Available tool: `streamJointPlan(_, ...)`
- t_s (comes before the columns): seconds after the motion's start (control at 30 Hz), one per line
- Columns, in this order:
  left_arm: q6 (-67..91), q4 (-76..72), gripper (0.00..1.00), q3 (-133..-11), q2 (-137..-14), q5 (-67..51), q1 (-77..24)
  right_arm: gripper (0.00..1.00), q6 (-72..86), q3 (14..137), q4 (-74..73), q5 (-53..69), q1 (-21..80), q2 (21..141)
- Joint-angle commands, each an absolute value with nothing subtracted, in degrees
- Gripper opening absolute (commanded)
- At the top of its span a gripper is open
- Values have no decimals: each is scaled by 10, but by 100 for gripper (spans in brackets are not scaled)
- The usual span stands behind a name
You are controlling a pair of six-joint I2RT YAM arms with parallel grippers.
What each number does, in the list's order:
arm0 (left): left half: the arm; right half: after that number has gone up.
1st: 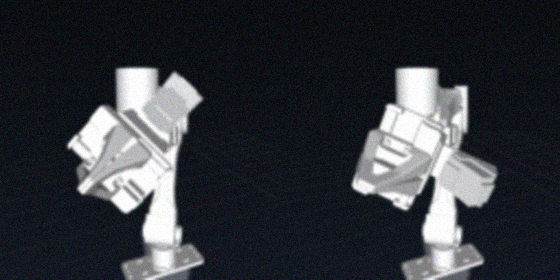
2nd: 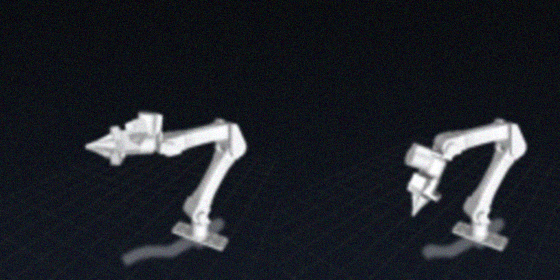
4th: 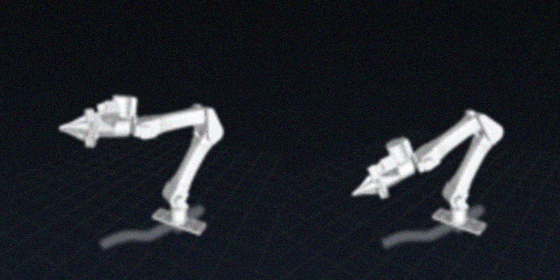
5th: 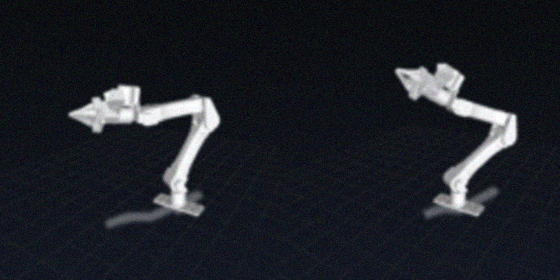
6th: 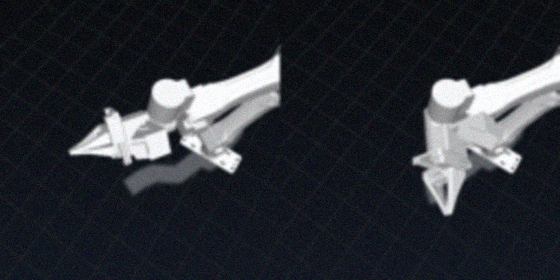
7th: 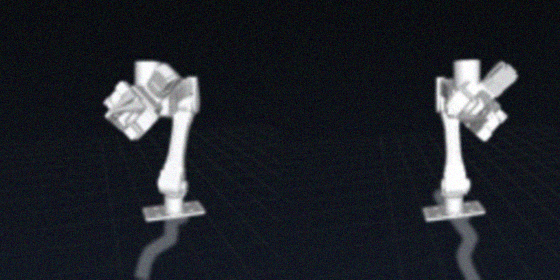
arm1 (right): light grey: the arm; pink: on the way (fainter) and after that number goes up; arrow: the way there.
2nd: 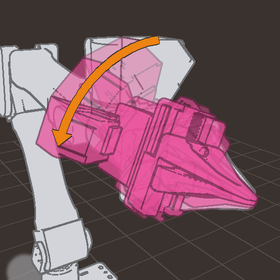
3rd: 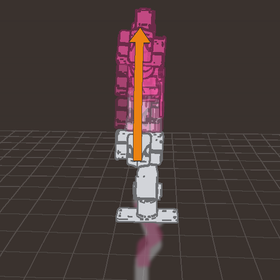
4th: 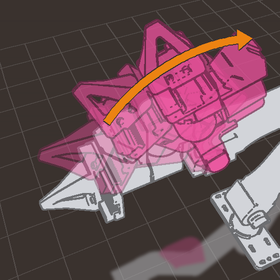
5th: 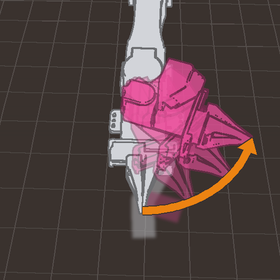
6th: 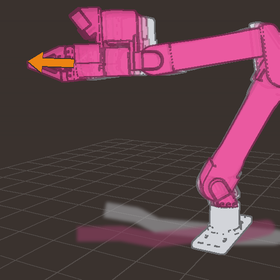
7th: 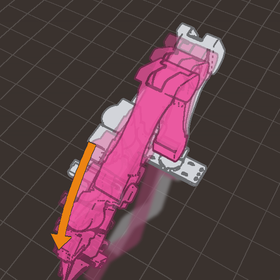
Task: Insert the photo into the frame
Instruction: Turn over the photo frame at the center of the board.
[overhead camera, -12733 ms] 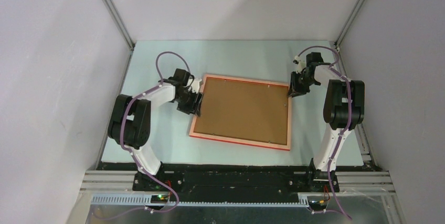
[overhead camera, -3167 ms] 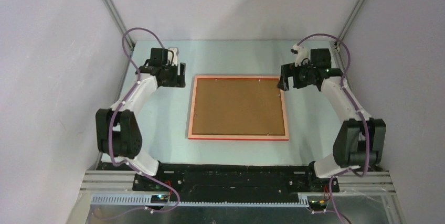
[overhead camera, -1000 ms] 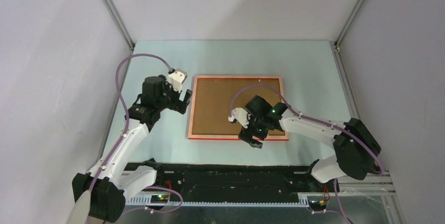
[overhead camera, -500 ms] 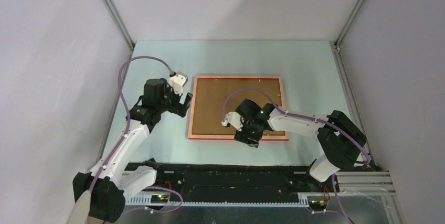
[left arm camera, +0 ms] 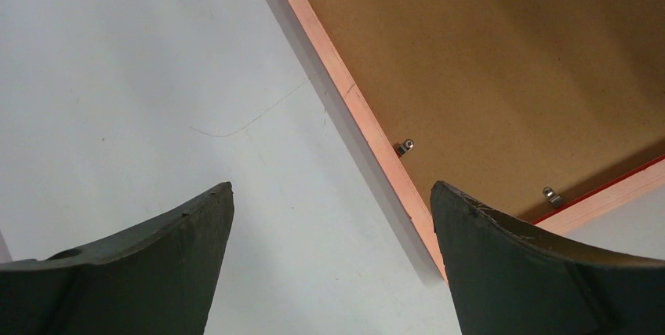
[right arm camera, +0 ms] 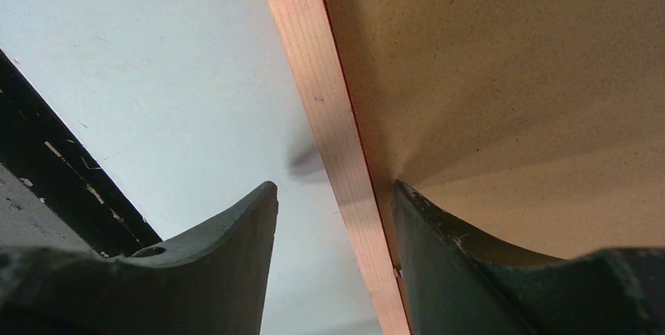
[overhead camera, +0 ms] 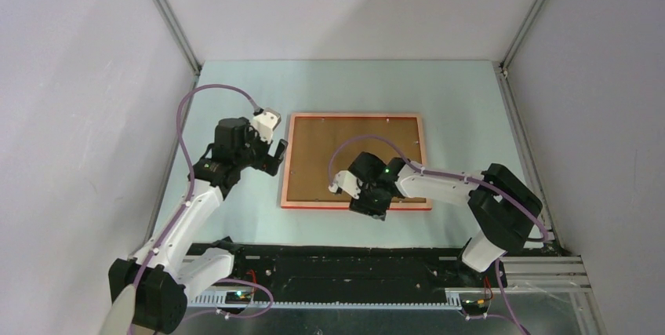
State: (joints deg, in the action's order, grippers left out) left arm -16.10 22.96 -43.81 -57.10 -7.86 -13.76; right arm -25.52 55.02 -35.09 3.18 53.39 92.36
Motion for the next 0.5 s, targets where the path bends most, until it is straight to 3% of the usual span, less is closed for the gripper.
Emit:
streamJointPlan(0.0, -171, 219, 99, -432, -553, -80, -142, 58, -255, 572, -340, 18, 541, 930)
streamJointPlan(0.27, -174, 219, 99, -430, -551, -80, -142, 39, -254, 572, -342, 17, 547, 933)
streamJointPlan(0.47, -183, 220, 99, -423, -544, -87, -142, 14, -256, 572, -341, 15, 547, 924)
